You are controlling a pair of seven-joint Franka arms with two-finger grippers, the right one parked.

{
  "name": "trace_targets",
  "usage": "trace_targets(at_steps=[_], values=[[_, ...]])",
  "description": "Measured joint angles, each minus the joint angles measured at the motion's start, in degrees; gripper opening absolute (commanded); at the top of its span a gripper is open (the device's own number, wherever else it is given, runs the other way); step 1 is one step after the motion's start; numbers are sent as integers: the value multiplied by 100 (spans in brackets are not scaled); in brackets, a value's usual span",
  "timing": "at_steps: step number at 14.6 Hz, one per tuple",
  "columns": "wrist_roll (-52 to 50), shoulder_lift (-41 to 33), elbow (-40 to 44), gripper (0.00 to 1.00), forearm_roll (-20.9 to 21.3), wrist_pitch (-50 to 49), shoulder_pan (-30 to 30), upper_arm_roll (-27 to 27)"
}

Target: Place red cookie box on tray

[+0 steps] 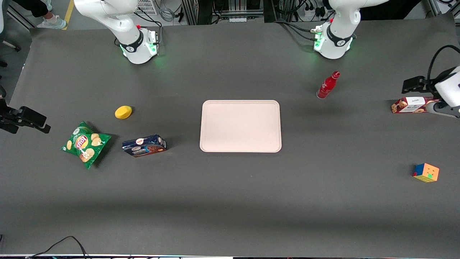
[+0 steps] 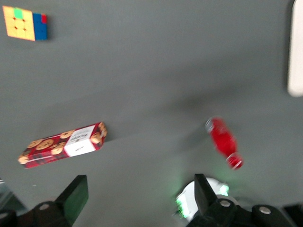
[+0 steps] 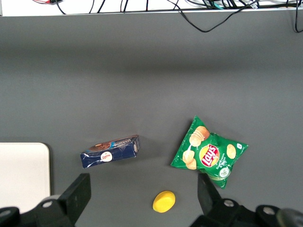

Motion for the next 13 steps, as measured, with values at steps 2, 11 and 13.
trace_targets(at_steps=[2, 11, 13], values=[[857, 2, -81, 100, 227, -42, 176, 53], [4968, -143, -993, 100, 1032, 1500, 379, 1425], [5974, -301, -1601, 100, 1045, 2326, 429, 1835]])
